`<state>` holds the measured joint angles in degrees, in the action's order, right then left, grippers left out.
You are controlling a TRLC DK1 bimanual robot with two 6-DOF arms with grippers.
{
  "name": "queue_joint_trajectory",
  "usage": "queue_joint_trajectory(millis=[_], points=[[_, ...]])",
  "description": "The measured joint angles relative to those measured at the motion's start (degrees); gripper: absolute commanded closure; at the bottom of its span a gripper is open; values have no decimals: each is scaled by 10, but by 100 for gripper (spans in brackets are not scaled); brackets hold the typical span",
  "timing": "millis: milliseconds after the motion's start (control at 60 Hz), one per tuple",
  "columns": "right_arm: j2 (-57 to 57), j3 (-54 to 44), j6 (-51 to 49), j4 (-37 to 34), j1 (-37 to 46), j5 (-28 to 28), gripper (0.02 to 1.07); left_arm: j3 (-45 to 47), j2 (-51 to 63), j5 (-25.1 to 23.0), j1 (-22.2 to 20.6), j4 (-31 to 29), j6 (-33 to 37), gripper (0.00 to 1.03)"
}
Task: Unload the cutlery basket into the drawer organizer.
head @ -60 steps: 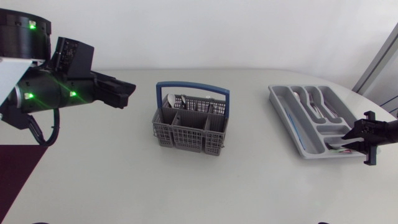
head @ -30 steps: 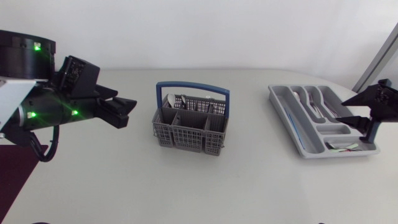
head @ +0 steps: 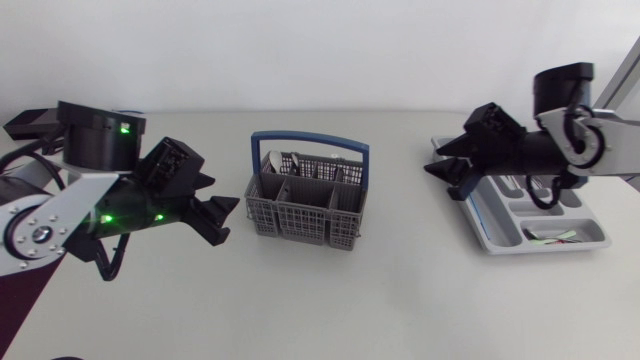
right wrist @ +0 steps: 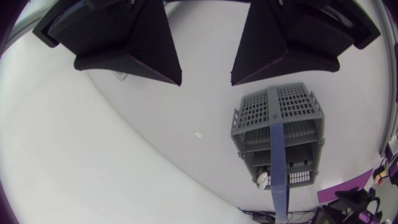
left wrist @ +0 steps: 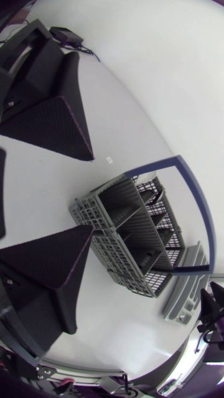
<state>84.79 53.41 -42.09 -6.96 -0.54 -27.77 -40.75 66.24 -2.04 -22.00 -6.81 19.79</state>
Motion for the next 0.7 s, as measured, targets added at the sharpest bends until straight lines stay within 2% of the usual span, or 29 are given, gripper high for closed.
queue_joint_trajectory(millis=[100, 233, 433, 700], points=[[52, 16, 49, 20, -35, 11, 77, 11, 32, 0, 0, 35, 5, 52], [125, 66, 106, 25, -58, 15, 101, 17, 77, 0, 0, 78, 13, 74], [213, 168, 176, 25, -67, 14, 102, 17, 158, 0, 0, 138, 17, 97], [306, 282, 221, -35, -86, -43, 102, 15, 227, 5, 2, 189, 17, 98]])
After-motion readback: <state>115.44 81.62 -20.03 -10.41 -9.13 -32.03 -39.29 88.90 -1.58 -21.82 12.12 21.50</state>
